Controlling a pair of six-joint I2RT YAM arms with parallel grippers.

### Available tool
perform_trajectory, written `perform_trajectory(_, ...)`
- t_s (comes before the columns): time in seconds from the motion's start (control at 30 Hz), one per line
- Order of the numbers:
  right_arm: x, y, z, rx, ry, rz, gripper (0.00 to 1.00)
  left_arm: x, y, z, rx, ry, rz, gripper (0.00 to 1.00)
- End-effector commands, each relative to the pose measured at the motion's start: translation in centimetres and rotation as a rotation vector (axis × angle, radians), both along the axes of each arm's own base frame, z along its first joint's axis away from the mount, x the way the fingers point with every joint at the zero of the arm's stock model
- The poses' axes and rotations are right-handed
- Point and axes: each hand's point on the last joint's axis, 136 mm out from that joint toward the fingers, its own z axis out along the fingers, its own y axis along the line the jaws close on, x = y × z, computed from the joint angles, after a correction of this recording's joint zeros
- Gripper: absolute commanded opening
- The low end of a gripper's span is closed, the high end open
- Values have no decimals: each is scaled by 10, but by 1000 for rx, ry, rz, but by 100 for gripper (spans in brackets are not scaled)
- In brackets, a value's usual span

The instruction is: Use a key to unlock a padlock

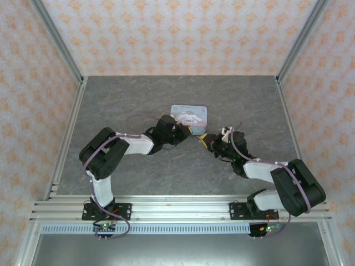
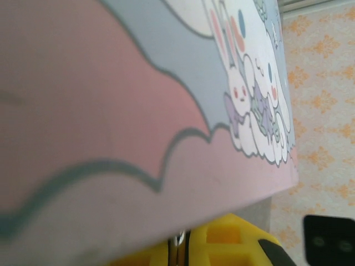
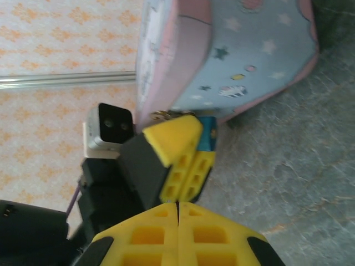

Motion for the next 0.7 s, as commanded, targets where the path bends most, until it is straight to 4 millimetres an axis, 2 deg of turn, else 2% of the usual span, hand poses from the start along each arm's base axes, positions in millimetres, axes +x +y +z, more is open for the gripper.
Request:
perform_trajectory(0.0, -3, -1, -2, -1, -41, -8, 0, 3, -6, 31, -97, -23, -30, 0)
perform_trajectory(0.1, -6, -4, -7, -7, -28, -25, 0, 5, -6, 36, -121, -21, -31, 0)
perform_trajectory(0.33, -8, 0, -6, 11, -19, -32, 0, 4, -7, 45, -171, -22, -27, 0)
perform_trajectory(0.67, 1, 4, 11, 75, -24, -83, 0, 0, -1, 55, -213, -1, 16, 0)
